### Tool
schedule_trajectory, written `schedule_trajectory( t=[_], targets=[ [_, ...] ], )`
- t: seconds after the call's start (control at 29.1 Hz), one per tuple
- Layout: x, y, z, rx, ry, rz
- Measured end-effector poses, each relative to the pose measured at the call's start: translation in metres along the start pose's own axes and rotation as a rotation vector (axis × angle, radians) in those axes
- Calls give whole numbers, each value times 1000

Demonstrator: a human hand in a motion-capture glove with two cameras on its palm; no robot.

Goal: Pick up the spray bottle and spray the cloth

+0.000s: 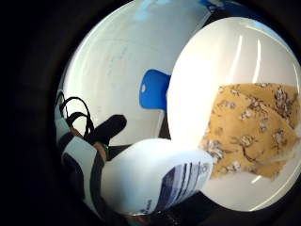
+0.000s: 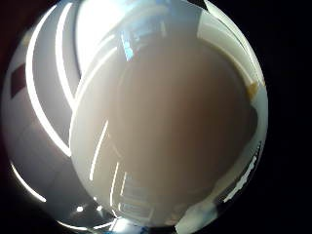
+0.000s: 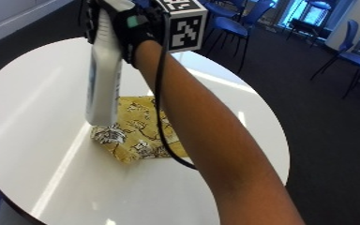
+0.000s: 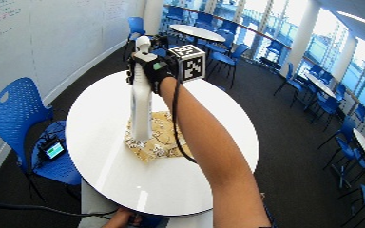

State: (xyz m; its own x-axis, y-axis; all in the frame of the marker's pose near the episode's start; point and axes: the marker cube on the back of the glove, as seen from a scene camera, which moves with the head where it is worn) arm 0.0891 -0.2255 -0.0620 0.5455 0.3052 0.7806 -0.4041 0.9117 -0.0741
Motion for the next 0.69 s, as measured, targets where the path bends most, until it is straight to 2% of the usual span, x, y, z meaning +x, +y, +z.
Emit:
schedule_trajectory(
  t=[0.14,0.31,0.69],
  targets=[
    [-9,0,24,113,-46,-144],
    [-5,4,47,232,29,-296],
    [46,5,74,307,73,-333]
  ],
)
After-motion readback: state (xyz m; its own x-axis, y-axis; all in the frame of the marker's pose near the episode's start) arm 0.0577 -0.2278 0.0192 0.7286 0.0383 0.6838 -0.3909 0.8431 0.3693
